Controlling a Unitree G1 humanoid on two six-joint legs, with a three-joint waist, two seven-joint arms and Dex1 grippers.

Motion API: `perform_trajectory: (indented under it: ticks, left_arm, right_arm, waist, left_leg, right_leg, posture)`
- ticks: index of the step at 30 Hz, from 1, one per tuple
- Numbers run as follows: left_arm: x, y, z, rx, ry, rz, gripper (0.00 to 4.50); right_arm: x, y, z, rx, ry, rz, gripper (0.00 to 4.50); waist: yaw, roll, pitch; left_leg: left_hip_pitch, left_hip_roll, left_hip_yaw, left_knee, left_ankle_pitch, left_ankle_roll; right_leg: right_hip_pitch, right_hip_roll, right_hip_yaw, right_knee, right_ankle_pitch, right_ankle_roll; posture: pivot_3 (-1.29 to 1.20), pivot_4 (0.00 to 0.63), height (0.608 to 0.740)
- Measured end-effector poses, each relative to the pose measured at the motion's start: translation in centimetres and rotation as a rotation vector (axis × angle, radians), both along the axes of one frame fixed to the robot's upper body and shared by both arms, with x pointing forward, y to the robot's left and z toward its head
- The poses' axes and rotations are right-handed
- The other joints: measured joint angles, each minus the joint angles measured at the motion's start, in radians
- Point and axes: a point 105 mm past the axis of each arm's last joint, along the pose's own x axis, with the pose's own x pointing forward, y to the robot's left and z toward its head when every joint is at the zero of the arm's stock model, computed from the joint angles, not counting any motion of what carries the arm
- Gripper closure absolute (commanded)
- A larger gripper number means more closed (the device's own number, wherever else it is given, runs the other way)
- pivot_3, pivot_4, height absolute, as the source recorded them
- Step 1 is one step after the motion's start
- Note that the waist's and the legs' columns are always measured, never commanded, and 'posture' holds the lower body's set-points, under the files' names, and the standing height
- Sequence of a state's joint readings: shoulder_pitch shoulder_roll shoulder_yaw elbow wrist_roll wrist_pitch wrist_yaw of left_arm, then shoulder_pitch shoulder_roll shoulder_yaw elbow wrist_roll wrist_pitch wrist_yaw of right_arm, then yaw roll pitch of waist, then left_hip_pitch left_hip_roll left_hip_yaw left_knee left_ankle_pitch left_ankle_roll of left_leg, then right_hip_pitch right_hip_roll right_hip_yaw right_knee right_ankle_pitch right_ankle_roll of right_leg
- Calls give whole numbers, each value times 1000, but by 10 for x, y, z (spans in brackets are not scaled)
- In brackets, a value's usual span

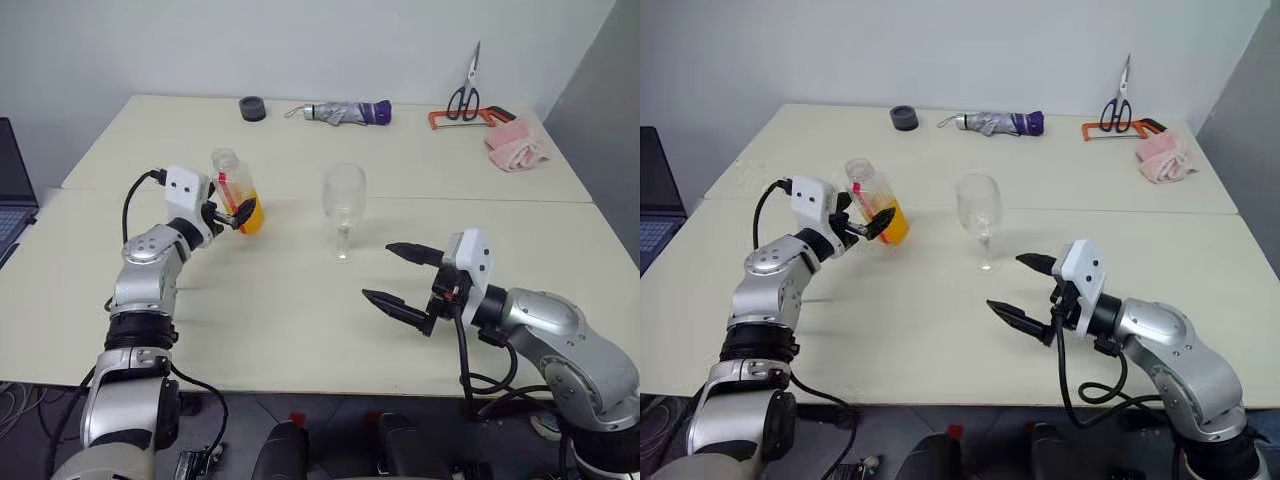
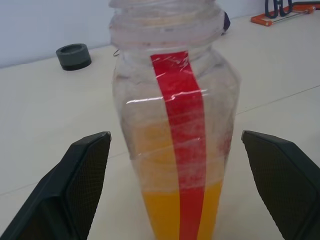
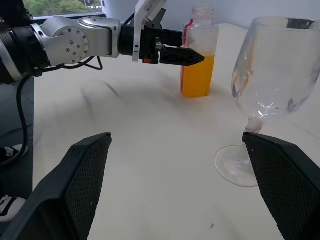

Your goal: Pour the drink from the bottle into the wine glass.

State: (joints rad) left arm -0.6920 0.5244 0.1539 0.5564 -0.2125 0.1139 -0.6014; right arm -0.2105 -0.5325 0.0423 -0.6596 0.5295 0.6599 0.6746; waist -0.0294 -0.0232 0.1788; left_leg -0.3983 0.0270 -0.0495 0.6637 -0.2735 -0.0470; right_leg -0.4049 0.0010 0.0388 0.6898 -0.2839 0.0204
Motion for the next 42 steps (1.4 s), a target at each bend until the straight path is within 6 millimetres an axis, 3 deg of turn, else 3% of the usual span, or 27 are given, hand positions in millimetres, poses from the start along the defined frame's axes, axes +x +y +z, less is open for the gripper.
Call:
perform_trajectory:
  ticks: [7,10,16,18,24,28,38,42]
  left_arm:
    - [8,-2,7,3,-24,-13,0]
    - [9,-2,4,-3,-16,-14,544]
    - [11,-4,1,-17,-11,-18,2429]
    - [11,-4,1,-20,-10,-17,2710]
    - [11,-7,2,-12,-18,-25,2739]
    - [7,-29,12,68,-63,-121,2739]
    - [1,-82,62,334,-296,-271,2768]
    - [0,-92,64,409,-339,-292,2777]
  right_arm:
    - [0,1,3,7,-15,3,22]
    - [1,1,4,10,-17,2,0]
    - [2,3,8,29,-34,4,0]
    - [2,3,8,35,-33,3,0]
    - [3,4,10,45,-43,-7,0]
    - [7,1,18,64,-69,-36,0]
    - [18,-2,37,147,-133,-137,0]
    - [18,-2,40,167,-148,-141,0]
  waist:
    - [0,0,0]
    - [0,0,0]
    - [0,0,0]
    - [0,0,0]
    - [0,0,0]
    - [0,0,0]
    - [0,0,0]
    - [0,0,0]
  left_leg:
    - [0,0,0,0,0,0]
    - [0,0,0,0,0,0]
    - [0,0,0,0,0,0]
    - [0,0,0,0,0,0]
    - [0,0,0,0,0,0]
    - [-1,0,0,0,0,0]
    - [-1,0,0,0,0,0]
    - [-1,0,0,0,0,0]
  right_leg:
    - [0,0,0,0,0,0]
    - [0,0,0,0,0,0]
    - [0,0,0,0,0,0]
    - [0,0,0,0,0,0]
    - [0,0,0,0,0,0]
    - [0,0,0,0,0,0]
    - [0,0,0,0,0,0]
    - [-1,0,0,0,0,0]
  posture:
    - [0,150,740]
    - [0,150,740]
    - [0,150,740]
    - [0,150,740]
    - [0,150,740]
    - [0,150,740]
    - [0,150,740]
    - [0,150,740]
